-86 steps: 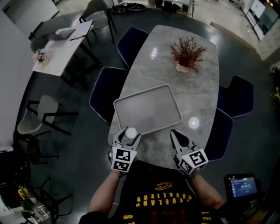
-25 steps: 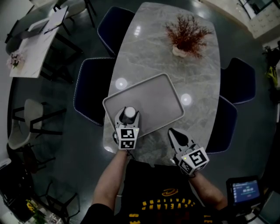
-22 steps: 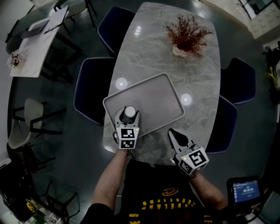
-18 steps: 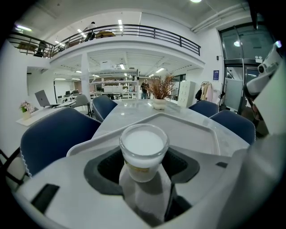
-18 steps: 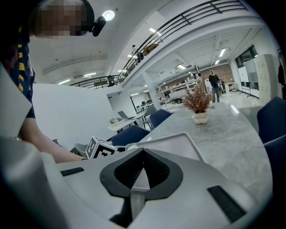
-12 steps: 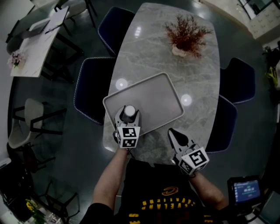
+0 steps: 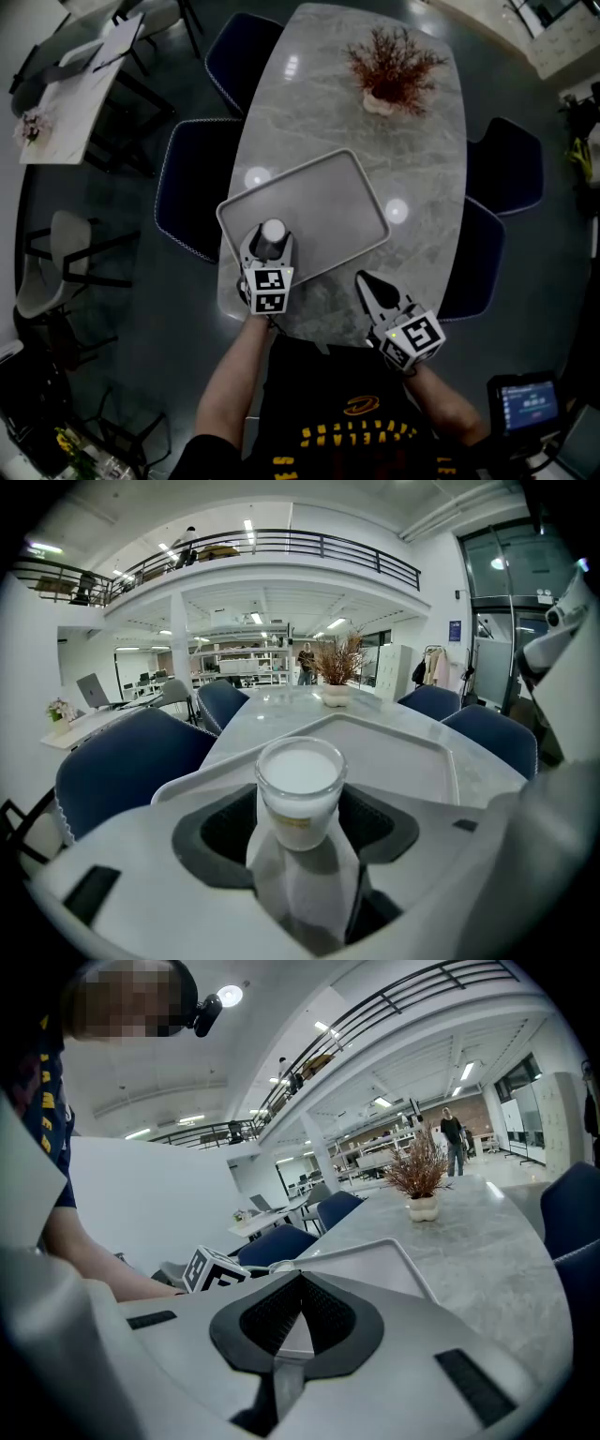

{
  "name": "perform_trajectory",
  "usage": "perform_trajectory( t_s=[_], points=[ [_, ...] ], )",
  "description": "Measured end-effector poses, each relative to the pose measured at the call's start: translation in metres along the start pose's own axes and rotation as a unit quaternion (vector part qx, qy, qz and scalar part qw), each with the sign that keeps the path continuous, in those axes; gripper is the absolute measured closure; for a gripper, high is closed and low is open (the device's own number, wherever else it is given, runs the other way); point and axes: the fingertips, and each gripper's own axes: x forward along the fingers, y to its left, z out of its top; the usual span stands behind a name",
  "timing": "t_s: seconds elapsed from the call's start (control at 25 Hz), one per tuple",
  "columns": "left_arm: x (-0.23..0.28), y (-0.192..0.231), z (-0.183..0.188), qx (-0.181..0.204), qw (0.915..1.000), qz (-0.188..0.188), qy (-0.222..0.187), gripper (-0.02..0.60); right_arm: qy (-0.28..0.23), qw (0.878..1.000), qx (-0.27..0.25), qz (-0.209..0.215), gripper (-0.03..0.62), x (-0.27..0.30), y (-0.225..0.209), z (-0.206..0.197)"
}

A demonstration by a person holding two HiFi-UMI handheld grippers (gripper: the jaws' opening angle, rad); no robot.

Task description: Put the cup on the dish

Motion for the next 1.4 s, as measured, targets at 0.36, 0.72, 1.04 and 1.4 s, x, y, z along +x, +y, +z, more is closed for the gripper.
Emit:
perform_trajectory(
  t_s=[0.36,0.72,1.04,1.4],
  points=[
    [-0.026,0.004,-0.004,-0.030,0.9995,0.005,-0.011,0.321,-0.003,1.000,-0.002,0.004,0.591,0.000,0.006,-0.002],
    [-0.074,-0.008,0.001,-0.093,0.9948,-0.022,-0.035,0.321,-0.004,1.000,-0.010,0.014,0.591,0.005,0.011,0.007],
    [-0.120,-0.039,0.037,-0.091,0.9894,-0.074,-0.086,0.412,-0.015,1.000,-0.020,0.017,0.590,0.003,0.012,0.020],
    [-0.157,-0.052,0.055,-0.123,0.9815,-0.099,-0.109,0.581,-0.033,0.999,-0.026,0.032,0.591,0.005,0.014,0.030]
  ],
)
